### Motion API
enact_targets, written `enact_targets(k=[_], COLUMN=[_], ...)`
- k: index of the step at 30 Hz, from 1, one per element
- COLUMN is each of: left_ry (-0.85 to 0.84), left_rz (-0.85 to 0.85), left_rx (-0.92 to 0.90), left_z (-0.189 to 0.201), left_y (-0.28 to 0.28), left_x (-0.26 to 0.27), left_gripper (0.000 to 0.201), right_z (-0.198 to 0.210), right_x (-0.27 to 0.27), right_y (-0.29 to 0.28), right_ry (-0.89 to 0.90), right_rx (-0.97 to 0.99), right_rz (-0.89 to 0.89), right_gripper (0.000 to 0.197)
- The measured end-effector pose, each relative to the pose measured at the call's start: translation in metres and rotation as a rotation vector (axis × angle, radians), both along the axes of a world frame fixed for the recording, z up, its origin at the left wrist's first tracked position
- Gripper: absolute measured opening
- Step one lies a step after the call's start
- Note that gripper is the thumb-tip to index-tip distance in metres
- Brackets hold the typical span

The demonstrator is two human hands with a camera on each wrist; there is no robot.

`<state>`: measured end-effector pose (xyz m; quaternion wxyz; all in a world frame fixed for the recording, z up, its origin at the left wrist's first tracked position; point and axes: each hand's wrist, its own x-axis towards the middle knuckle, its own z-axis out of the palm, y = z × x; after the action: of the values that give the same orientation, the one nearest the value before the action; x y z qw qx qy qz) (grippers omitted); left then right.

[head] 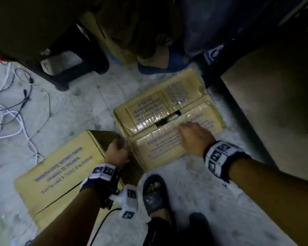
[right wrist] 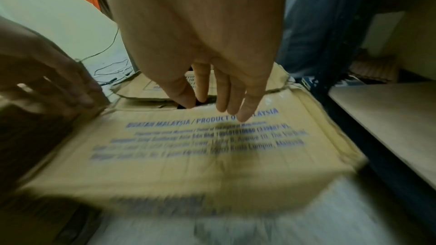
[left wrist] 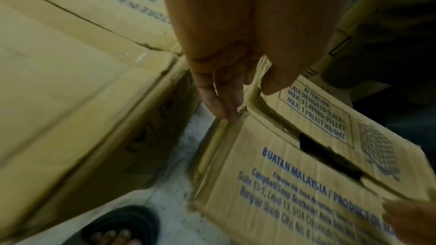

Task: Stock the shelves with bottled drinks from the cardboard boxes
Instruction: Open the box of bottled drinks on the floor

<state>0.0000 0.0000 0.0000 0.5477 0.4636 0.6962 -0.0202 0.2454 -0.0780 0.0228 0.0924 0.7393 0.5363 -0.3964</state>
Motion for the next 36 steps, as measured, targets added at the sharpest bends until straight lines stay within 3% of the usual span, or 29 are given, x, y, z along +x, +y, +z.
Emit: enact_targets(k=[2,6,11,14,17,19,20,23,25,26,28,30,33,36], left_ry=[-0.025,-0.132,-0.239,-0.406,-0.537,-0.509,-0.457,-0.087,0.150,0.184,0.144,0.103,0.211,0.399], left_rz=[0.089,0.230,0.263,0.369,0.291,0.160,0.051,-0.552,-0.946,-1.061,-1.172,-1.254,-1.500,-1.758], left_rx=[0.008,-0.097,-0.197,-0.090,0.045,0.094,0.124,0.288,0.326,0.336,0.380,0.404,0.345,0.262], left_z=[-0.011,-0.016,0.002,0.016,0.029,0.027,0.023,-0.001,-0.013,-0.016,-0.019,-0.023,-0.025,-0.021], left_y=[0.012,0.026,0.041,0.060,0.089,0.106,0.110,0.108,0.094,0.086,0.074,0.070,0.068,0.066], left_x=[0.005,0.016,0.004,0.003,0.013,0.027,0.035,0.052,0.061,0.065,0.075,0.083,0.094,0.106], left_gripper=[0.011,0.007,0.024,0.042,0.070,0.080,0.074,0.044,0.047,0.050,0.052,0.059,0.068,0.060], right_z=[-0.022,-0.049,-0.042,-0.033,-0.037,-0.043,-0.048,-0.059,-0.065,-0.063,-0.048,-0.024,0.014,0.020], right_x=[0.001,-0.003,-0.037,-0.067,-0.064,-0.051,-0.043,-0.017,-0.007,-0.006,-0.009,-0.016,-0.026,-0.038], right_y=[0.023,0.035,-0.054,-0.124,-0.115,-0.073,-0.048,0.016,0.033,0.033,0.019,-0.008,-0.067,-0.138], right_ry=[-0.027,-0.108,-0.179,-0.138,-0.093,-0.119,-0.145,-0.157,-0.144,-0.150,-0.188,-0.232,-0.309,-0.321], right_rx=[0.126,0.165,0.299,0.145,0.122,0.167,0.198,0.181,0.130,0.119,0.174,0.359,0.542,0.420], right_rz=[0.042,0.115,-0.077,-0.040,0.001,-0.003,0.000,0.030,0.074,0.090,0.082,0.022,-0.106,-0.158], right_gripper=[0.041,0.044,0.042,0.048,0.052,0.049,0.049,0.059,0.059,0.058,0.053,0.044,0.028,0.029])
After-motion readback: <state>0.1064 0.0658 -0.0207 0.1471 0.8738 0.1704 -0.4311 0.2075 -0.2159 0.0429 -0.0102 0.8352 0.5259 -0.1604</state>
